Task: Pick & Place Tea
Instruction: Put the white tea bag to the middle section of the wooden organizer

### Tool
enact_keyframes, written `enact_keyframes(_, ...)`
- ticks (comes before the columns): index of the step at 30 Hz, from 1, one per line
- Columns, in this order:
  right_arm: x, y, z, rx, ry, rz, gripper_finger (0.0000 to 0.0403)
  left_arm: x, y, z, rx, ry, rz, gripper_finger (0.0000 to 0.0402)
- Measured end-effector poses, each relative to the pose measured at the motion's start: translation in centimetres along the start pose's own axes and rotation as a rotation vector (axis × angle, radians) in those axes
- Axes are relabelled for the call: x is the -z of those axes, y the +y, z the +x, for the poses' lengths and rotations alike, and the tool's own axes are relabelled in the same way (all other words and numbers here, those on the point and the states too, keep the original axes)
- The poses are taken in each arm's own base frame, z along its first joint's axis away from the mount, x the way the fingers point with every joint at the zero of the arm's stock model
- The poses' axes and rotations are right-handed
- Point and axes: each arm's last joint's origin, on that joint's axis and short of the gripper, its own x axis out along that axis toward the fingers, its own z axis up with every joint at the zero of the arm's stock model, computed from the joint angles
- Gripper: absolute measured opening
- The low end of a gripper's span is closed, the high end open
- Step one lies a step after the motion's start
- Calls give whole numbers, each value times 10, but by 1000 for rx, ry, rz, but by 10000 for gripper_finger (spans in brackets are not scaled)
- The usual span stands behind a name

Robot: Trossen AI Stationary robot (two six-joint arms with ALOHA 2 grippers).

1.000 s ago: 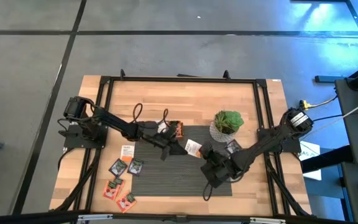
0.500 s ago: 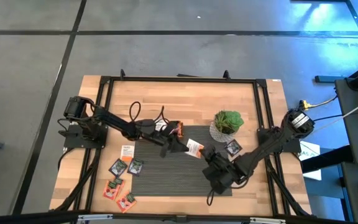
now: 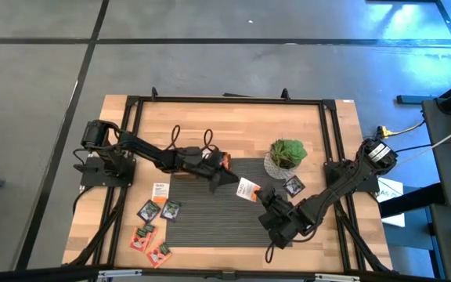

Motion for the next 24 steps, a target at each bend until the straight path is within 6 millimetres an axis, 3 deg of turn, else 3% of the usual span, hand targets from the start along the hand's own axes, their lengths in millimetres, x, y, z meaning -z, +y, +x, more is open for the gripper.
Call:
enact_keyframes(4,2,-1,3,-3,15,-6,15,-1,1,0,-29,-36,-76,136)
enact_keyframes(9,4,-3,6,-8,35,-32,14,0,0,0,-32,-29,-105,162)
enact_keyframes(24,11,-15,27,-8,93,-35,19,3,0,0,-31,-8,-187,148)
